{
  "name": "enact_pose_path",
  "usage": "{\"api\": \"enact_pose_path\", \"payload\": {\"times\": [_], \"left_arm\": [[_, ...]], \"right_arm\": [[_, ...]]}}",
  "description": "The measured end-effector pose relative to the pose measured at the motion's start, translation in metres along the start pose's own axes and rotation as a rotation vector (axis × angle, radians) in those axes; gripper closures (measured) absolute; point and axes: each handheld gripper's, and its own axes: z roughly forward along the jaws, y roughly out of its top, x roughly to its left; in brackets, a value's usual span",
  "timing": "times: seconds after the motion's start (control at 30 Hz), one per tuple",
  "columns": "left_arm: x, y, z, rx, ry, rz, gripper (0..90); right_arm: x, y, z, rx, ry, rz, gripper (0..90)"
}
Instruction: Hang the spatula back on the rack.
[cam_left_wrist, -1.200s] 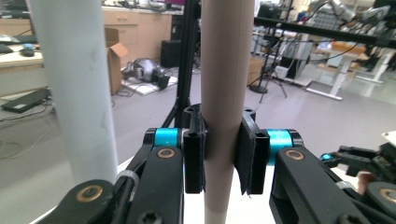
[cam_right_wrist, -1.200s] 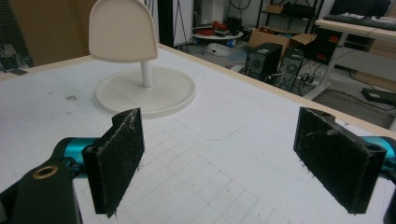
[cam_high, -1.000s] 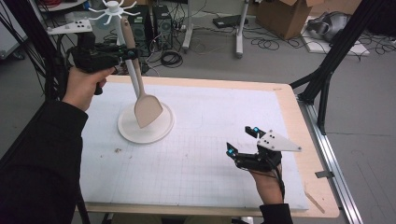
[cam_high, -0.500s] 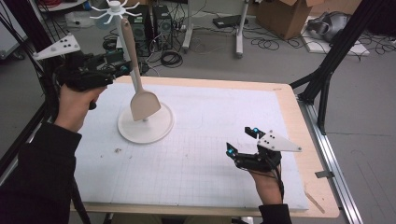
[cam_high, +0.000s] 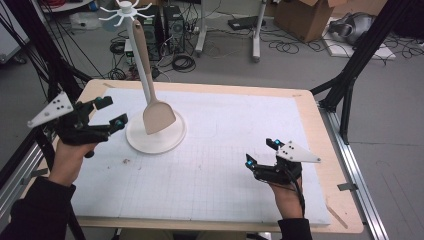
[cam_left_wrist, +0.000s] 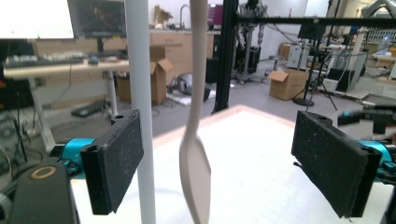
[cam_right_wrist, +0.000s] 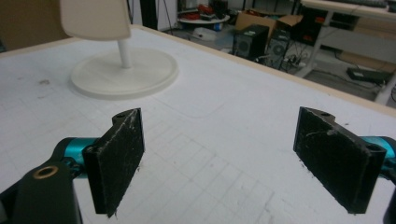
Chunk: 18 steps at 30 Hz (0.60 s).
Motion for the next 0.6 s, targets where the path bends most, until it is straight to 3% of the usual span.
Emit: {"api": "enact_pose_path", "payload": {"times": [0.03, 0.3, 0.6], "left_arm": [[-0.001, -0.007, -0.002, 0.019, 0.007, 0.007, 17.2], [-0.005, -0.056, -0.016, 0.012, 0.025, -0.024, 17.9], [-0.009, -0.088, -0.024, 0.023, 0.035, -0.038, 18.0]], "right_arm": [[-0.001, -0.002, 0.0, 0.004, -0.006, 0.003, 15.2], [-0.008, -0.019, -0.003, 0.001, -0.027, 0.048, 15.2], [-0.009, -0.028, -0.01, -0.014, -0.047, 0.046, 15.2]]}}
